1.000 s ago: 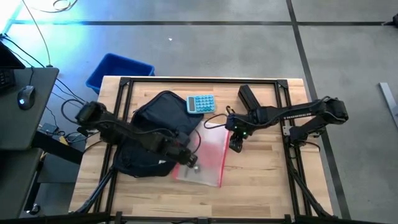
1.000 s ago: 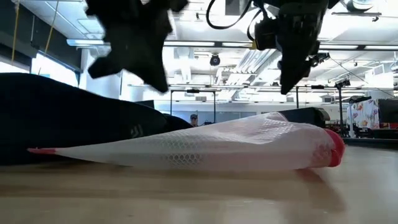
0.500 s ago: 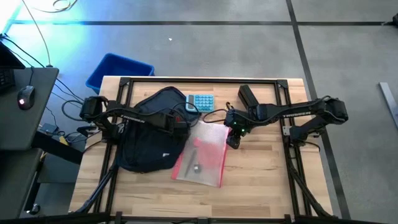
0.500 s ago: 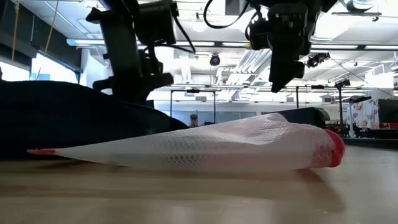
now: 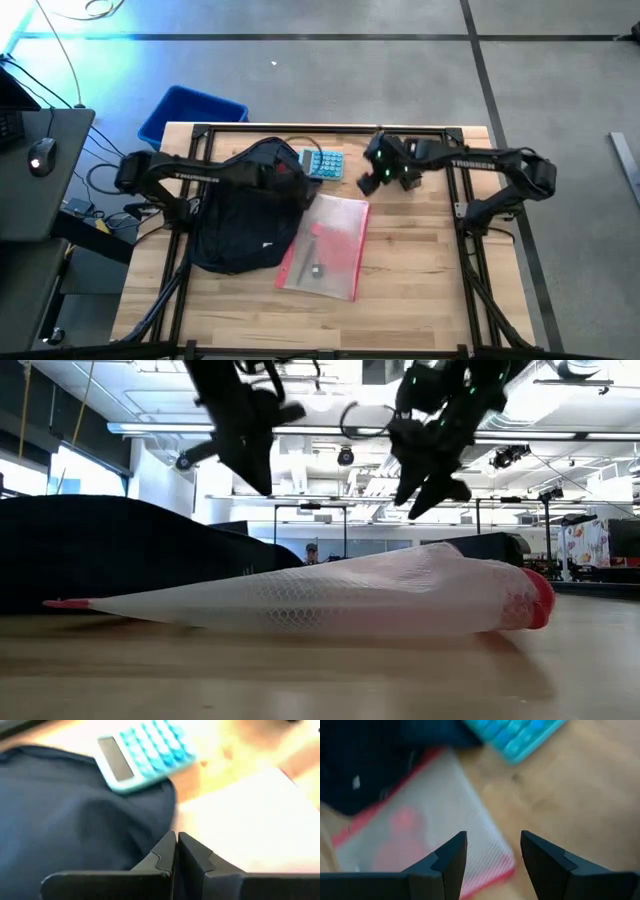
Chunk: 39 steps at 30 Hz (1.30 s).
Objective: Unpack backpack
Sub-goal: Put the blue calculator into the transparent pink zip bag
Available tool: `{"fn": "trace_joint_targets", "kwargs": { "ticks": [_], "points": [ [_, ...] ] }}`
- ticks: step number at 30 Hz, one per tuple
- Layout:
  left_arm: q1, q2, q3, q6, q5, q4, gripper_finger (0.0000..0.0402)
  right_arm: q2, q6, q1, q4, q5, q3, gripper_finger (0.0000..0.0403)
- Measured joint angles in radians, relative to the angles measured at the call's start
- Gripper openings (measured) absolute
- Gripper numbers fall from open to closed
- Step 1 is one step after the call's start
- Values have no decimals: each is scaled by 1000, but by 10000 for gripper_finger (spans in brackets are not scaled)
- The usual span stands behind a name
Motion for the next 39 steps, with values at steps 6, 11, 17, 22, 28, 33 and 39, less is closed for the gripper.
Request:
{"fn": "trace_joint_targets", "kwargs": {
  "ticks": [6,11,17,22,28,33,39],
  "points": [
    [216,82,-2,119,83,93,0,110,-25,-172,145,-147,0,169],
    [362,140,-2,166,191,140,0,210,-53,-234,275,-256,0,169],
    [448,200,-2,179,311,170,0,298,-177,-246,253,-301,96,170],
    [457,247,-2,204,340,187,0,371,-268,-246,188,-295,218,194],
    [465,305,-2,338,375,217,0,519,-267,-248,31,-213,392,249],
    [487,341,-4,462,387,224,0,652,-250,-245,-132,-176,548,274],
    [514,351,-28,567,399,245,0,744,-159,-241,-209,-205,644,275]
  ]
}}
